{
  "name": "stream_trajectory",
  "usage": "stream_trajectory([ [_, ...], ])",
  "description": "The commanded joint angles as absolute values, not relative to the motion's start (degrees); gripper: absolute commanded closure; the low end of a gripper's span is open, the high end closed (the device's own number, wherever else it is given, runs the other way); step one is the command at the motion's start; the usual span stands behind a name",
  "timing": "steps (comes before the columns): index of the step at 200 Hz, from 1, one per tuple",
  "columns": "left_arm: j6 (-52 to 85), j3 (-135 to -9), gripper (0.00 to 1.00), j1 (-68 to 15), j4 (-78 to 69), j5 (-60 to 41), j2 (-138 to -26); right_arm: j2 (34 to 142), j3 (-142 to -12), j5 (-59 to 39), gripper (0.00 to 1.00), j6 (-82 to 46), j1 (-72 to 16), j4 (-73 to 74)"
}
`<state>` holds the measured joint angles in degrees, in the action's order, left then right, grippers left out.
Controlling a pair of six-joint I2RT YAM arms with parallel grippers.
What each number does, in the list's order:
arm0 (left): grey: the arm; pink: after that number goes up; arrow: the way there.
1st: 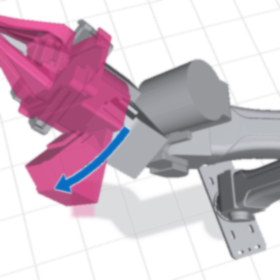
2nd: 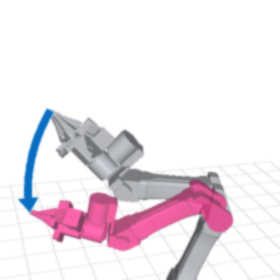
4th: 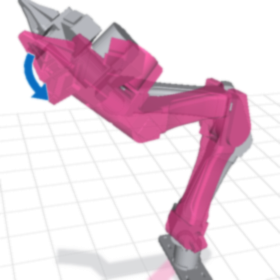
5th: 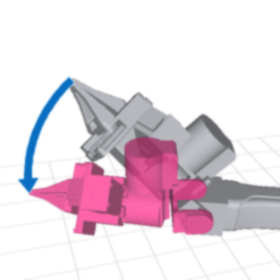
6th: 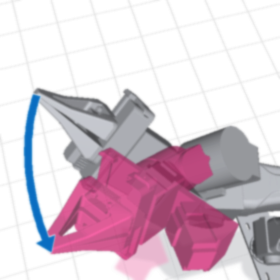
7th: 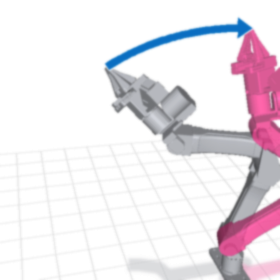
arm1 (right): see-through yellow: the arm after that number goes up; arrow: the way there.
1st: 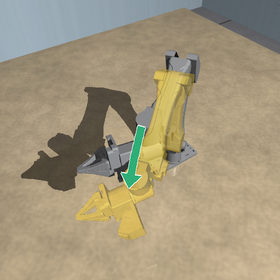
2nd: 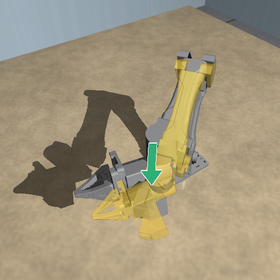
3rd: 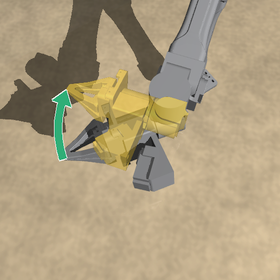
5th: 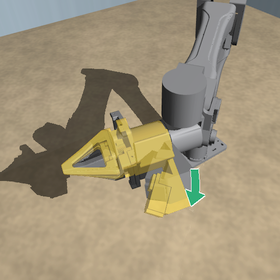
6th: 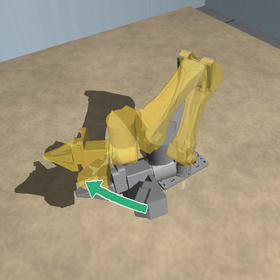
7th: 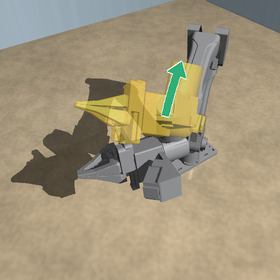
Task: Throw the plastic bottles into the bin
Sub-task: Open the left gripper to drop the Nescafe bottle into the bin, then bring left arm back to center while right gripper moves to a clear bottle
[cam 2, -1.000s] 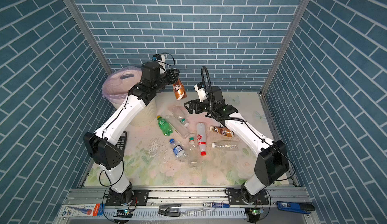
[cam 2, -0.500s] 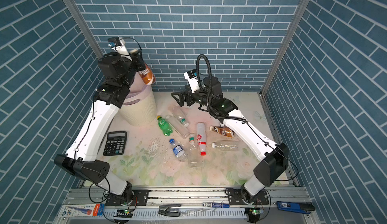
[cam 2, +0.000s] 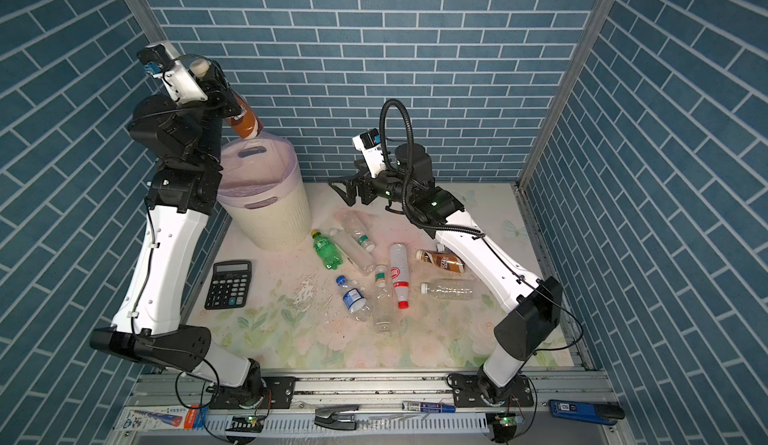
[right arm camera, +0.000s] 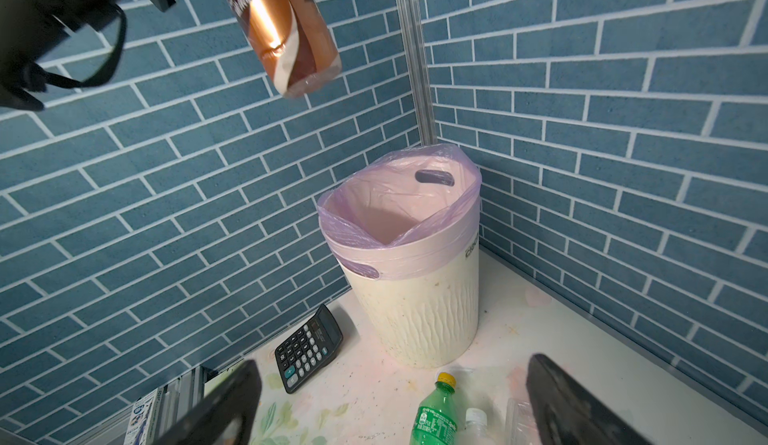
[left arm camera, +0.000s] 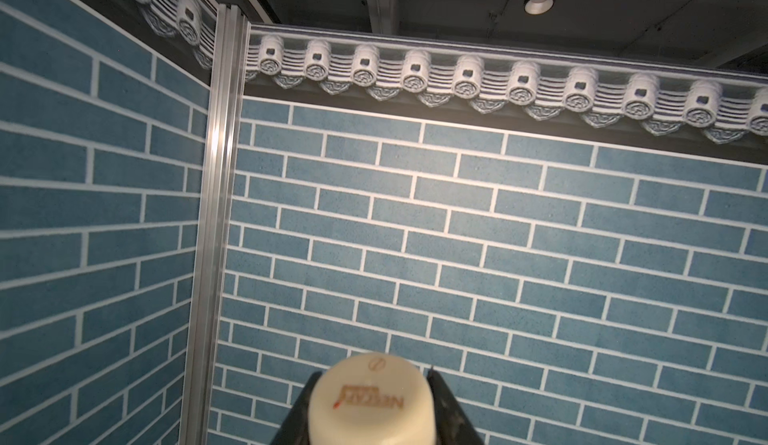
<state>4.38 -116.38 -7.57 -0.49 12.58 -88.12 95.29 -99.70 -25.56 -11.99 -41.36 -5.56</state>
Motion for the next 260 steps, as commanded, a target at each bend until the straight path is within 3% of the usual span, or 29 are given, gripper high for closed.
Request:
stream_trajectory([
  [1, 5.41, -117.27, 0.71, -5.18, 2.21, 12.01, -90.68, 96.62, -101.82, -26.28, 0.01, -11.07, -41.66, -5.32],
  [32, 17.66, -120.11, 0.67, 1.18, 18.53, 11.56, -100.17, 97.21, -101.65, -26.12, 0.01, -11.69, -41.64, -6.19],
  [51, 20.09, -123.16, 0.48, 3.15, 25.43, 8.9, -103.56, 97.05, -101.48, -25.93, 0.01, -11.52, -41.71, -7.09],
  [68, 19.77, -120.86, 0.16, 3.12, 22.98, 7.59, -101.91, 96.77, -100.66, -25.28, 0.01, -11.25, -41.68, -7.54],
  [83, 19.77, -121.0, 0.01, 2.93, 22.78, 6.39, -100.58, 96.76, -100.09, -24.71, 0.01, -11.17, -41.83, -7.78],
  [156, 21.2, -119.27, 0.01, -4.04, 25.46, -0.38, -92.6, 97.03, -95.28, -21.09, 0.01, -11.16, -41.66, -8.74],
  [260, 32.84, -86.4, 0.01, -17.22, 14.5, -7.21, -79.93, 102.57, -86.67, -16.57, 0.01, -15.83, -38.27, -7.56],
])
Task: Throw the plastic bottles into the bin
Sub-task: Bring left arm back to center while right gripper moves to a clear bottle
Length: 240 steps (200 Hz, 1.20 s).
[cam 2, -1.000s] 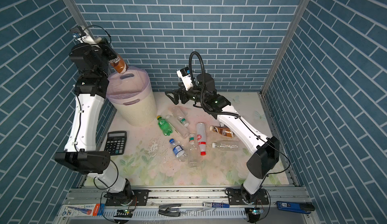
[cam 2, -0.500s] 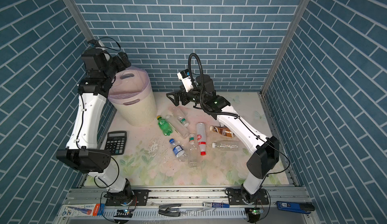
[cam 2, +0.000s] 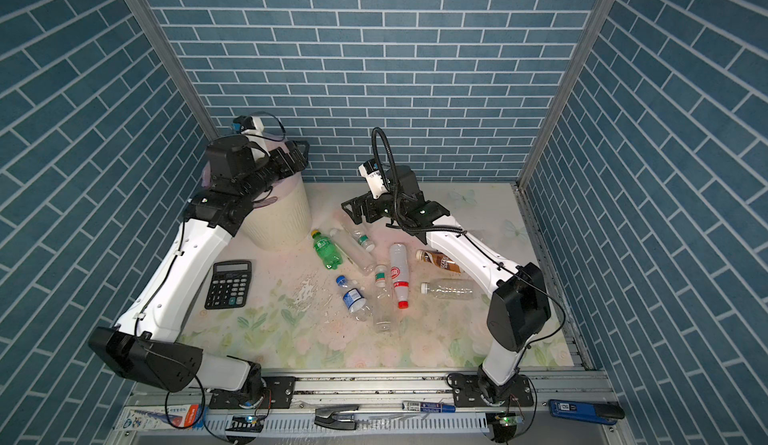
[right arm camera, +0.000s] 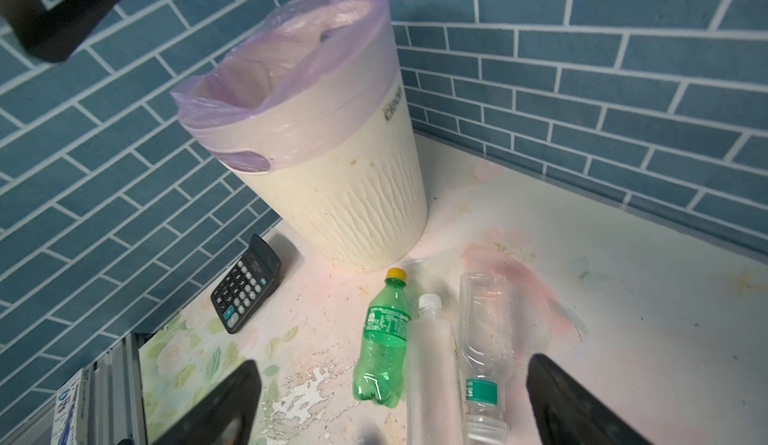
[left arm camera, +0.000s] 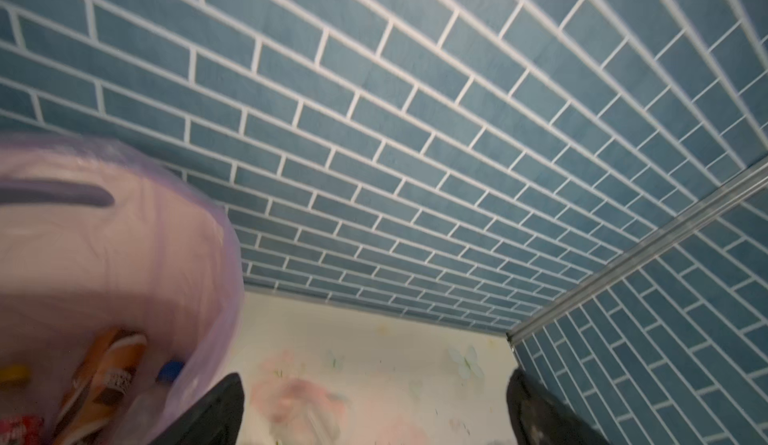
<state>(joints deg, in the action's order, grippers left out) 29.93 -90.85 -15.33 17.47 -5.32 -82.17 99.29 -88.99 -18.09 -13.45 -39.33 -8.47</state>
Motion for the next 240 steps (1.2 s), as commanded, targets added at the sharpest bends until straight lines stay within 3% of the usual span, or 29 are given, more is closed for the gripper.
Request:
stream_trajectory([
  [1, 32.99, -86.09, 0.01, -17.27, 14.46, -7.25, -79.82, 102.7, -86.67, -16.55, 0.01, -15.91, -38.25, -7.56],
  [27, 36.57, -78.12, 0.01, -17.4, 10.56, -9.74, -78.86, 107.6, -87.56, -15.48, 0.03, -18.75, -37.08, -7.44],
  [108, 39.12, -69.96, 0.01, -17.5, 9.93, -14.12, -79.43, 123.32, -97.76, -16.73, 0.15, -22.58, -36.56, -8.34],
  [240, 40.12, -64.71, 0.01, -17.4, 6.82, -14.58, -80.59, 138.02, -115.07, -13.31, 0.18, -19.26, -39.26, -17.08],
])
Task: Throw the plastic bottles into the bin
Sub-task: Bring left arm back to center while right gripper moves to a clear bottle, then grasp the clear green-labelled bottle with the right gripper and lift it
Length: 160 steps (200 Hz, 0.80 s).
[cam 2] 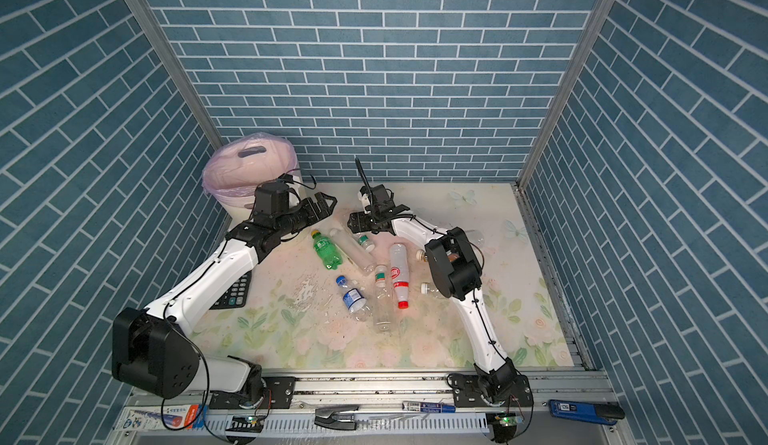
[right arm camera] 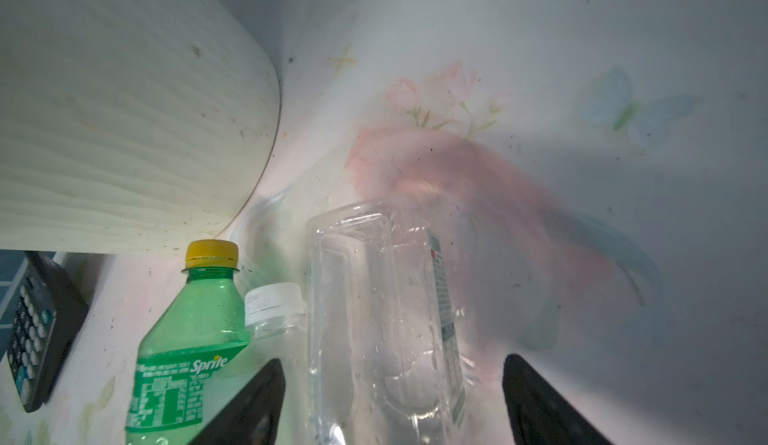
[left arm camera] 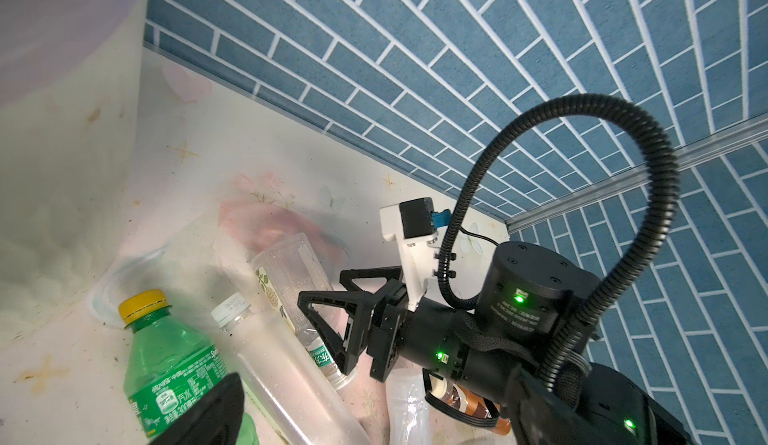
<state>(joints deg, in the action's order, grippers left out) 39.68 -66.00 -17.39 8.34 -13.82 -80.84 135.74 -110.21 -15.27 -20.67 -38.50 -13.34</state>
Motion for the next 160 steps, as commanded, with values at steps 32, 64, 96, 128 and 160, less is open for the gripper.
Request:
stream_trajectory([
  [32, 40.25, -63.82, 0.01, -17.4, 6.83, -14.68, -80.37, 140.48, -118.09, -12.06, 0.22, -19.34, -39.54, -19.38],
  [64, 40.24, -63.37, 0.01, -17.4, 6.9, -14.49, -80.12, 140.89, -118.48, -9.59, 0.25, -19.16, -39.55, -20.76],
  [96, 40.34, -63.28, 0.01, -17.4, 7.02, -14.57, -80.11, 140.38, -117.82, -6.84, 0.3, -18.74, -39.37, -21.65],
  [128, 40.52, -63.19, 0.01, -17.4, 7.29, -14.51, -79.98, 139.13, -115.61, -5.8, 0.32, -18.44, -38.64, -21.11],
  [160, 40.69, -63.11, 0.01, -17.4, 7.58, -14.11, -79.81, 137.08, -112.16, -5.63, 0.35, -18.46, -37.37, -19.42],
])
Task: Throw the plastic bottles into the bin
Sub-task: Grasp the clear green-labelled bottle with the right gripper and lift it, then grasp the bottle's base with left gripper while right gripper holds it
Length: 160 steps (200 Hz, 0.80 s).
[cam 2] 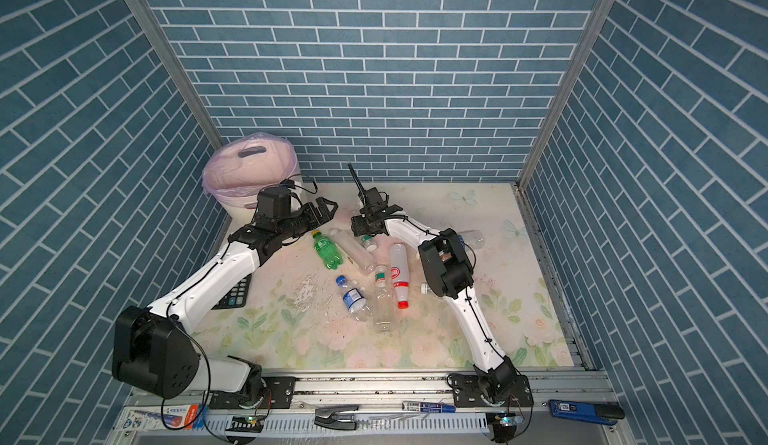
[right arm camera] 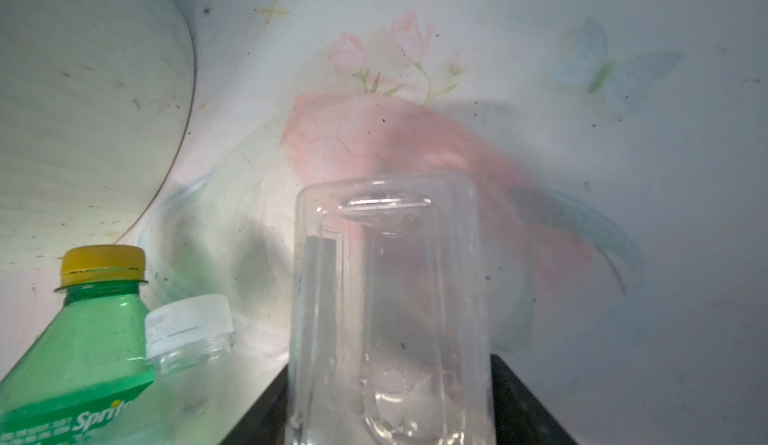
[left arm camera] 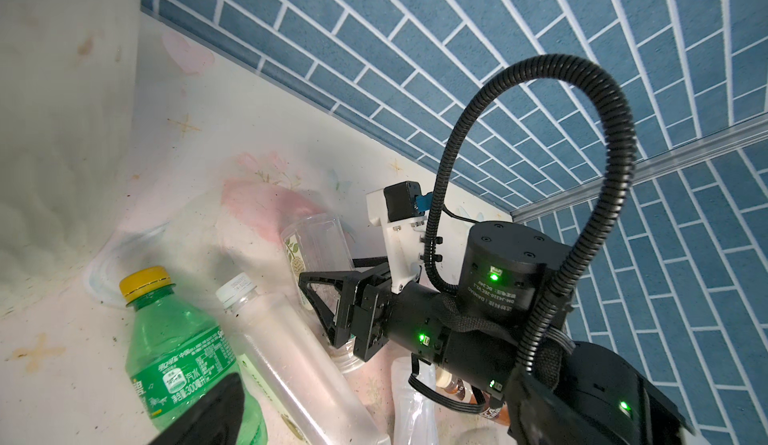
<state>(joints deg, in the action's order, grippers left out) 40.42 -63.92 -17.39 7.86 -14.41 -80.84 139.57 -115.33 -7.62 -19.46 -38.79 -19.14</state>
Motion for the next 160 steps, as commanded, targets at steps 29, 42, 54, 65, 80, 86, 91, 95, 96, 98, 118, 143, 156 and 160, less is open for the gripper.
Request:
stream_trajectory([
  [29, 41.59, -62.93, 0.01, -17.41, 7.41, -14.49, -80.29, 135.19, -108.97, -5.84, 0.41, -18.33, -36.07, -18.18],
  [42, 41.98, -63.07, 0.01, -17.49, 7.6, -14.86, -80.84, 134.03, -107.05, -6.73, 0.43, -18.61, -35.37, -17.26],
  [54, 41.65, -63.74, 0.01, -17.86, 8.62, -14.63, -81.16, 132.5, -105.03, -8.04, 0.43, -19.1, -34.63, -16.07],
  [65, 41.02, -64.68, 0.01, -18.37, 9.87, -14.03, -81.48, 130.93, -103.29, -8.09, 0.44, -19.25, -34.2, -15.17],
  [80, 41.04, -65.71, 0.01, -18.68, 10.69, -14.7, -82.6, 129.04, -101.72, -8.26, 0.44, -19.24, -33.63, -15.06],
  [86, 41.29, -66.03, 0.01, -18.76, 10.85, -15.05, -83.14, 128.47, -101.3, -8.73, 0.44, -19.25, -33.41, -15.1],
  [91, 41.33, -66.3, 0.01, -18.87, 10.84, -15.26, -83.56, 127.89, -100.97, -9.19, 0.45, -19.25, -33.24, -15.25],
  [95, 41.46, -66.55, 0.01, -18.93, 10.81, -15.4, -83.91, 127.46, -100.7, -9.6, 0.45, -19.32, -33.09, -15.37],
  [96, 41.47, -66.63, 0.01, -19.0, 10.86, -15.43, -83.92, 127.32, -100.67, -9.68, 0.45, -19.33, -33.07, -15.42],
  [98, 41.48, -66.8, 0.01, -19.1, 10.89, -15.53, -84.11, 127.1, -100.53, -9.78, 0.45, -19.33, -32.99, -15.5],
  [118, 41.27, -69.03, 0.01, -19.98, 11.49, -16.02, -86.59, 123.44, -98.28, -10.14, 0.46, -19.34, -32.79, -15.41],
  [143, 42.23, -71.69, 0.01, -20.91, 10.58, -17.14, -89.96, 119.42, -95.64, -11.57, 0.46, -19.08, -32.61, -14.96],
  [156, 43.49, -73.11, 0.01, -21.01, 9.53, -18.35, -91.98, 117.45, -94.63, -12.12, 0.46, -19.07, -32.61, -15.0],
  [160, 43.71, -73.66, 0.01, -21.03, 9.26, -18.61, -92.55, 116.92, -94.4, -12.47, 0.46, -19.07, -32.63, -14.99],
])
